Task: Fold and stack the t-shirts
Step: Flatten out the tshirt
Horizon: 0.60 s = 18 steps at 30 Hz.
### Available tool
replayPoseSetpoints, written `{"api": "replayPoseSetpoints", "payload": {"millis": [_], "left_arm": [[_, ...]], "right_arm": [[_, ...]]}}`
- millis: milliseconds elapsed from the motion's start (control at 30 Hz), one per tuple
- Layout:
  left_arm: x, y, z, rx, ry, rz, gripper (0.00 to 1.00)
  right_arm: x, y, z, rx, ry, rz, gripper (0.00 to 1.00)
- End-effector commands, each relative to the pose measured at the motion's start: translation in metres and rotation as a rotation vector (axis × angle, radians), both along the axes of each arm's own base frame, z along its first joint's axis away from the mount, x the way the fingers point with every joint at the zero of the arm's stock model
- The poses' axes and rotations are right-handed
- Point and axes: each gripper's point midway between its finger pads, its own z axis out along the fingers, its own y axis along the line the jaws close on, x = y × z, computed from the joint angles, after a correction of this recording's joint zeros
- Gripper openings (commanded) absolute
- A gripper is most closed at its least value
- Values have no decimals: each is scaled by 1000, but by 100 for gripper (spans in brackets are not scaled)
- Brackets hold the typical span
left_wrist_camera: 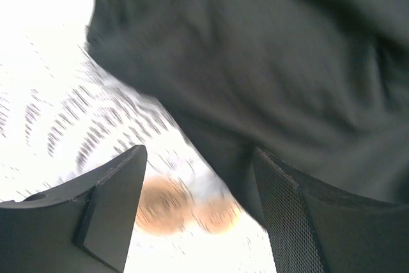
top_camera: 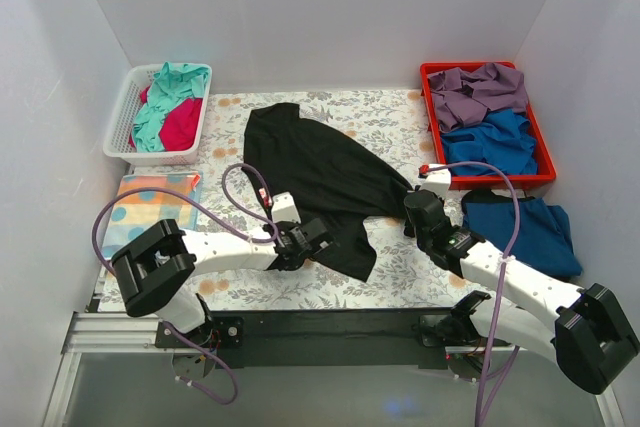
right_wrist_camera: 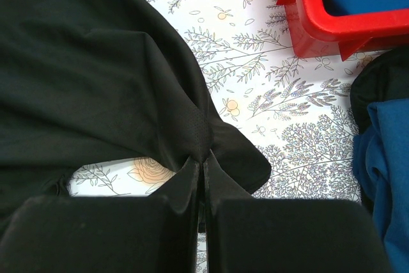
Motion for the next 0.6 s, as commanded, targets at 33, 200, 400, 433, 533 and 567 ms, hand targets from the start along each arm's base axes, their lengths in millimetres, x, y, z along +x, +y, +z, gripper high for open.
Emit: {"api": "replayPoseSetpoints", "payload": {"millis": [33,200,400,433,533,567], "left_arm": [[10,27,-15,120,68,21,67],[21,35,-25,252,122,35,67],[32,62,-34,281,171,127,67],[36,67,-33,277,169,142,67],[53,88,-24,258,154,200,67],[57,93,-21,260,152,201,67]], "right_arm": [[1,-2,6,37,-31,-22,1],[0,-4,8,41,-41,-30,1],[0,-7,12,35,-55,-34,1],[0,-6,12,35,-54,-32,1],[1,-5,11,30,-49,-30,1],[2,-5,10,26,-44,-32,1]]}}
